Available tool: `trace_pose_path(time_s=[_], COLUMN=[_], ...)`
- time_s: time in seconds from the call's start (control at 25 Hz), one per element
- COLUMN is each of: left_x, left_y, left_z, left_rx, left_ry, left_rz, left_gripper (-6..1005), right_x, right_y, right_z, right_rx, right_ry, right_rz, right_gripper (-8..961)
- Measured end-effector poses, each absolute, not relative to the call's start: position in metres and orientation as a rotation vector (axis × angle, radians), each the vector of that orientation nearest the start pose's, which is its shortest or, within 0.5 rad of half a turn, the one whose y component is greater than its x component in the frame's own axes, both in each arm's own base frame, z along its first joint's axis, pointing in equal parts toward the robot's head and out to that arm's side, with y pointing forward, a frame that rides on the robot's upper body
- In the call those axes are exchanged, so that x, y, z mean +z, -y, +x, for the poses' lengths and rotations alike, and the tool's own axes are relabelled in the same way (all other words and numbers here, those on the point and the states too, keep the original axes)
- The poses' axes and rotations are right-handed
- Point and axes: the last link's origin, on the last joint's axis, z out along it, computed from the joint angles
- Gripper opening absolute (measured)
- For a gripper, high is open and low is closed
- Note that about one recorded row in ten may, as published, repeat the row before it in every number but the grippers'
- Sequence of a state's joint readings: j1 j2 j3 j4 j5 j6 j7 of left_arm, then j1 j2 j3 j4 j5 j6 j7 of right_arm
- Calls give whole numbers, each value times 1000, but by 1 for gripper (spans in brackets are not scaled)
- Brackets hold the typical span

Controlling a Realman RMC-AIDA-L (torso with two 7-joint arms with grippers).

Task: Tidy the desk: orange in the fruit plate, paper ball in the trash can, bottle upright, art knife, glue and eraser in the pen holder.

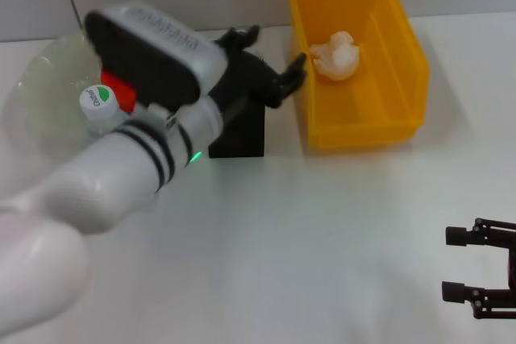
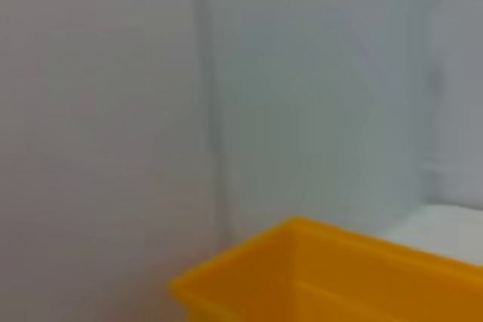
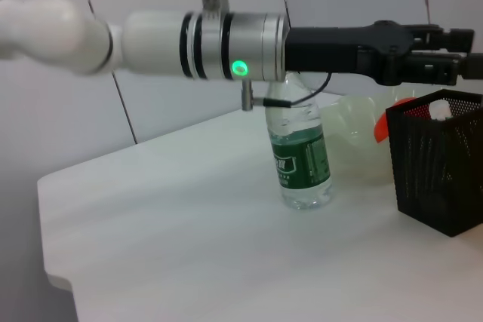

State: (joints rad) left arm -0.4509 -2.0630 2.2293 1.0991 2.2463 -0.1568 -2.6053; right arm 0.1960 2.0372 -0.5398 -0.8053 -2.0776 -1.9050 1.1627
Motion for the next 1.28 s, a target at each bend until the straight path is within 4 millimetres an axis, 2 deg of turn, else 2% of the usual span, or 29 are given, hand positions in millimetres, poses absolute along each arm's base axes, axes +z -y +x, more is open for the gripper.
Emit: trace_pose_path(time_s=[0.04, 0.24, 0.4, 0.48, 0.6, 0.68, 0.8, 0.88, 1.04, 1.28], left_x=[-109, -93, -73, -60, -45, -38, -33, -32, -42, -61], left_y=[-353, -345, -344, -344, -345, -342, -330, -322, -308, -290], left_z=[-114, -82, -69, -69, -81, -91, -116, -132, -163, -205], left_rx=[-525, -493, -537, -645, -837, -933, -1016, -1073, -1132, -1063], left_ry=[363, 274, 232, 221, 201, 122, -12, -42, -17, 162], left_rz=[-2289, -2422, -2531, -2595, -2644, -2659, -2713, -2747, -2799, -2837], left_gripper=[585, 714, 738, 736, 732, 729, 733, 738, 748, 777], right_x=[54, 54, 54, 54, 56, 57, 60, 62, 66, 62], right_y=[-208, -206, -206, -206, -206, -206, -206, -206, -206, -202], right_z=[338, 339, 340, 340, 341, 341, 342, 342, 339, 330], right_rx=[680, 679, 677, 676, 673, 671, 680, 697, 743, 847], right_ry=[-564, -572, -573, -574, -573, -574, -571, -567, -543, -482], right_rz=[-2721, -2717, -2716, -2716, -2713, -2703, -2681, -2664, -2645, -2667], right_gripper=[777, 777, 777, 777, 777, 777, 777, 777, 777, 777])
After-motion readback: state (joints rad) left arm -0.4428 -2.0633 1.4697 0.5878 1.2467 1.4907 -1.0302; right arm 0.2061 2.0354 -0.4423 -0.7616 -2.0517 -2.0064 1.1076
